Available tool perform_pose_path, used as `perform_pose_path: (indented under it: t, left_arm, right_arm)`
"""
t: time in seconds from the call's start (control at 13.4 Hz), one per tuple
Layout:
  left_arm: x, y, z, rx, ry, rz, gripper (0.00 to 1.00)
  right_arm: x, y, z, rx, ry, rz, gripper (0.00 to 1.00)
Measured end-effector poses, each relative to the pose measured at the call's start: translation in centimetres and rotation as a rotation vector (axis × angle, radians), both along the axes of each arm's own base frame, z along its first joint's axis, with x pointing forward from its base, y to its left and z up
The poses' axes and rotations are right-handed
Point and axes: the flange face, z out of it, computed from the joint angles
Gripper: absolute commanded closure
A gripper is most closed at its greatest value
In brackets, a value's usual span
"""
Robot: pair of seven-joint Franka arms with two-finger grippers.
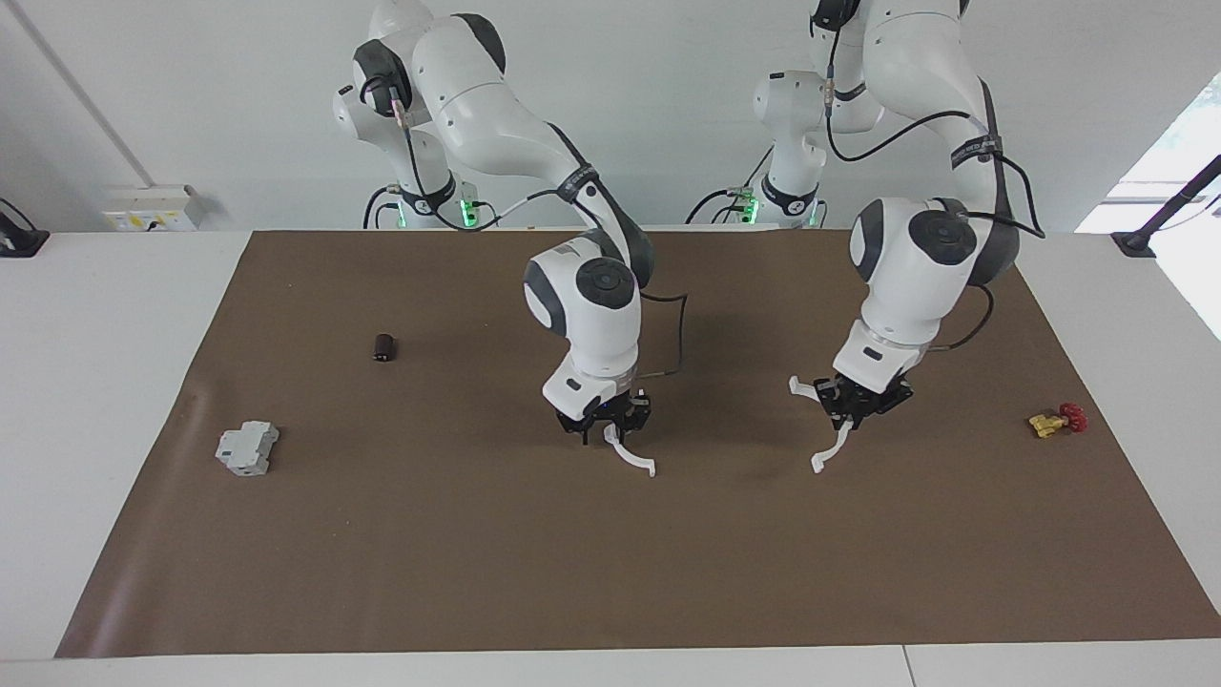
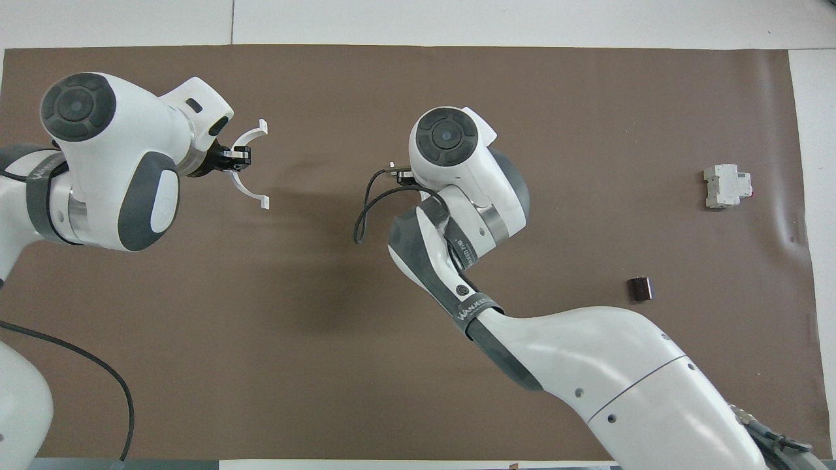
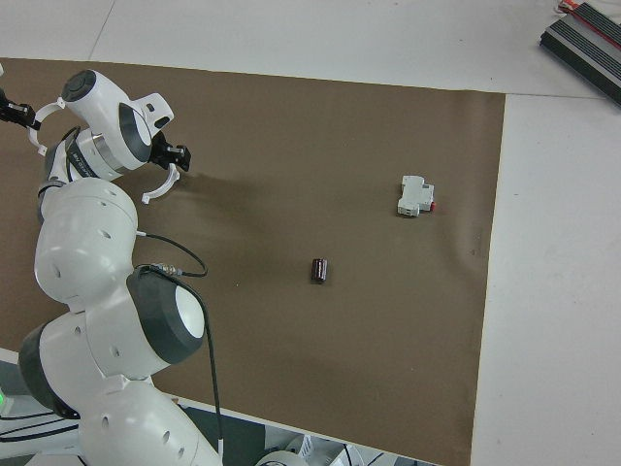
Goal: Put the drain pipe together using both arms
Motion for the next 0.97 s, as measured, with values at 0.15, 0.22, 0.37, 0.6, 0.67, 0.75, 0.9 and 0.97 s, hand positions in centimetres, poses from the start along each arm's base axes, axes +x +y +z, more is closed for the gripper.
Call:
perform_pose_path:
  t: [0.15, 0.22, 0.37, 0.6, 0.67, 0.75, 0.9, 0.97]
  left_arm:
    - [-1.1, -3.7, 0.0, -0.008, 0.003, 0.005, 1.0]
    - [-1.6, -5.1, -0.1, -0.011, 0.005, 0.012, 1.0]
    - [-2.6, -7.6, -0.6, -0.008, 0.011, 0.02, 1.0]
    - [-4.0, -12.0, -3.3, 0.021, 0.029, 0.037, 1.0]
    - [-4.3, -13.4, -4.4, 0.025, 0.035, 0.041, 1.0]
    - [-4.5, -14.8, -5.7, 0.028, 0.039, 0.046, 1.0]
    - [-4.4, -16.7, -7.7, 0.016, 0.023, 0.061, 1.0]
    - [-4.2, -17.0, -8.3, 0.006, 0.012, 0.064, 1.0]
  right_arm:
    - [2.1, -6.6, 5.2, -0.015, 0.011, -0.014, 0.0]
    - [2.6, -10.5, 7.9, -0.025, 0.023, -0.024, 0.0]
    - [2.5, -17.3, 12.3, -0.042, 0.058, -0.017, 0.0]
    - [0.2, -25.0, 18.1, -0.056, 0.136, 0.022, 0.0]
    - [-0.8, -27.0, 20.0, -0.051, 0.155, 0.016, 0.0]
    - [-1.9, -29.0, 21.8, -0.045, 0.17, 0.004, 0.0]
    - [-4.4, -31.4, 25.4, -0.034, 0.188, -0.014, 0.0]
    - [-5.6, -31.7, 26.9, -0.033, 0.191, -0.019, 0.0]
